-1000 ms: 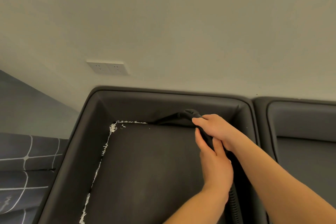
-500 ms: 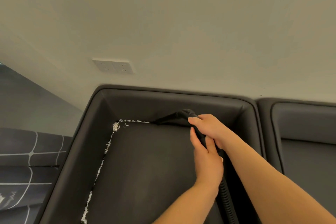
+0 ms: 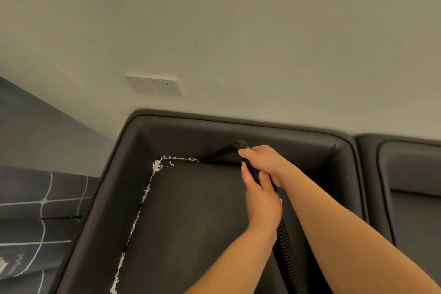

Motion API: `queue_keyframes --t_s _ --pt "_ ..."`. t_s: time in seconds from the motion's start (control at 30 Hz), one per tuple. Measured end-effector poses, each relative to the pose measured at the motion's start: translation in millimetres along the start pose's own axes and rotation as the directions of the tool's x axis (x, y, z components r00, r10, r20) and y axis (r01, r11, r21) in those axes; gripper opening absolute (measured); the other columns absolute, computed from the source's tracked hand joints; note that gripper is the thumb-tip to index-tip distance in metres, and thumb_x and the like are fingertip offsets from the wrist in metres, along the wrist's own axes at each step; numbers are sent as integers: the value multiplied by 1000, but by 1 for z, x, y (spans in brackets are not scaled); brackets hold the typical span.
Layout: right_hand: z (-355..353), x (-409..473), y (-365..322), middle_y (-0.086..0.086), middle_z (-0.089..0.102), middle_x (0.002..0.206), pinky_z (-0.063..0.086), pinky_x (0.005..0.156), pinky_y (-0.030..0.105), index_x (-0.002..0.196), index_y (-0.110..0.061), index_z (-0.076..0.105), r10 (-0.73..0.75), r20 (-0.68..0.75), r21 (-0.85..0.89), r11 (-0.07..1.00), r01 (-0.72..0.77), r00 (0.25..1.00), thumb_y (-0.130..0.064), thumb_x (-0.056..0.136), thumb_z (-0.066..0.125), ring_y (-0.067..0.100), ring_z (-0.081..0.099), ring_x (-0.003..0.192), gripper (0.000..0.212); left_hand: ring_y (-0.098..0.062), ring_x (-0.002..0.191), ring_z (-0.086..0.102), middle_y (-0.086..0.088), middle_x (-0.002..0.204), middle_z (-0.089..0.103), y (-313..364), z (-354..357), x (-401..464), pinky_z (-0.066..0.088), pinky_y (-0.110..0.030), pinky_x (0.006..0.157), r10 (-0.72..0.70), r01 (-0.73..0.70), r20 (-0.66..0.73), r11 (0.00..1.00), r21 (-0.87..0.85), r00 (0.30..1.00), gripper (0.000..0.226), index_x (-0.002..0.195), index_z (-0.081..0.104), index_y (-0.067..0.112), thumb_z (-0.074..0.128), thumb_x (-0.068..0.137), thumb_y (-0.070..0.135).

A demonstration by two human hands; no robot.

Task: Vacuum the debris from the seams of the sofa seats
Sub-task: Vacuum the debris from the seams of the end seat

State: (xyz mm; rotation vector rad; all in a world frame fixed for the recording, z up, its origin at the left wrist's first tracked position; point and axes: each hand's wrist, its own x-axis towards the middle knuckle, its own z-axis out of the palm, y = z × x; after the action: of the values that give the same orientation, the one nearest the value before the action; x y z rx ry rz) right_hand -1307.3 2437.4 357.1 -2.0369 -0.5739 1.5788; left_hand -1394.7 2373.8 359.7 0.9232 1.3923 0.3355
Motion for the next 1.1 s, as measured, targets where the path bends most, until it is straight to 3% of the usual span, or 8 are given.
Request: queue_keyframes --t_s 0.1,0.2,0.37,0.5,0.57,0.77,0.93,1.1 --pt "1 10 14 13 61 83 46 69 38 89 -7 64 45 -53 88 995 -41 998 -39 95 59 25 59 75 33 -16 79 65 4 111 68 -11 0 14 58 -35 77 -24 21 48 997 74 999 55 155 7 54 32 106 49" --pt "-2 8 38 15 67 89 48 71 38 94 -3 68 120 -110 181 978 -98 987 -40 97 58 27 64 80 38 -28 105 69 3 125 63 -25 4 16 59 -43 92 -93 75 124 986 146 988 57 151 6 61 36 102 54" --pt "9 -18 94 15 69 87 51 73 38 89 -8 67 261 -149 371 909 -191 954 -40 97 62 29 66 79 34 -16 81 65 -1 135 57 -66 3 -2 56 -28 67 -223 184 207 964 192 953 64 152 6 59 44 100 51" --pt "34 -51 116 14 70 85 54 73 40 101 -5 67 243 -68 467 865 -184 968 -36 97 64 29 68 77 32 -33 116 65 0 134 58 -95 -9 -23 58 -45 95 -207 176 128 961 215 970 63 149 14 62 43 93 59" --pt "40 -68 115 14 68 83 54 69 38 106 -4 64 206 -58 522 840 -146 977 -32 96 64 27 67 72 30 -36 120 63 0 129 62 -99 -13 -34 57 -48 97 -155 132 97 970 205 983 60 144 19 66 43 89 61" --pt "26 -123 104 13 65 77 51 70 39 100 -7 63 81 -17 506 860 -61 997 -30 94 66 27 64 70 24 -37 116 65 -2 125 65 -86 -8 -97 57 -47 93 -20 11 64 990 138 998 56 143 21 65 42 92 59" --pt "34 -169 98 9 62 68 48 63 35 88 -8 62 27 -30 412 911 -12 999 -23 96 64 22 61 62 17 -13 59 63 0 110 72 -81 -21 -134 57 -34 67 51 -53 54 998 37 997 54 151 23 51 43 101 46" --pt "45 -196 87 14 62 73 48 63 36 85 -5 62 -14 -136 306 950 56 991 -23 96 63 26 60 63 21 -21 63 62 0 100 75 -69 -43 -159 58 -40 72 49 -41 179 998 -46 983 51 147 26 56 43 101 43"
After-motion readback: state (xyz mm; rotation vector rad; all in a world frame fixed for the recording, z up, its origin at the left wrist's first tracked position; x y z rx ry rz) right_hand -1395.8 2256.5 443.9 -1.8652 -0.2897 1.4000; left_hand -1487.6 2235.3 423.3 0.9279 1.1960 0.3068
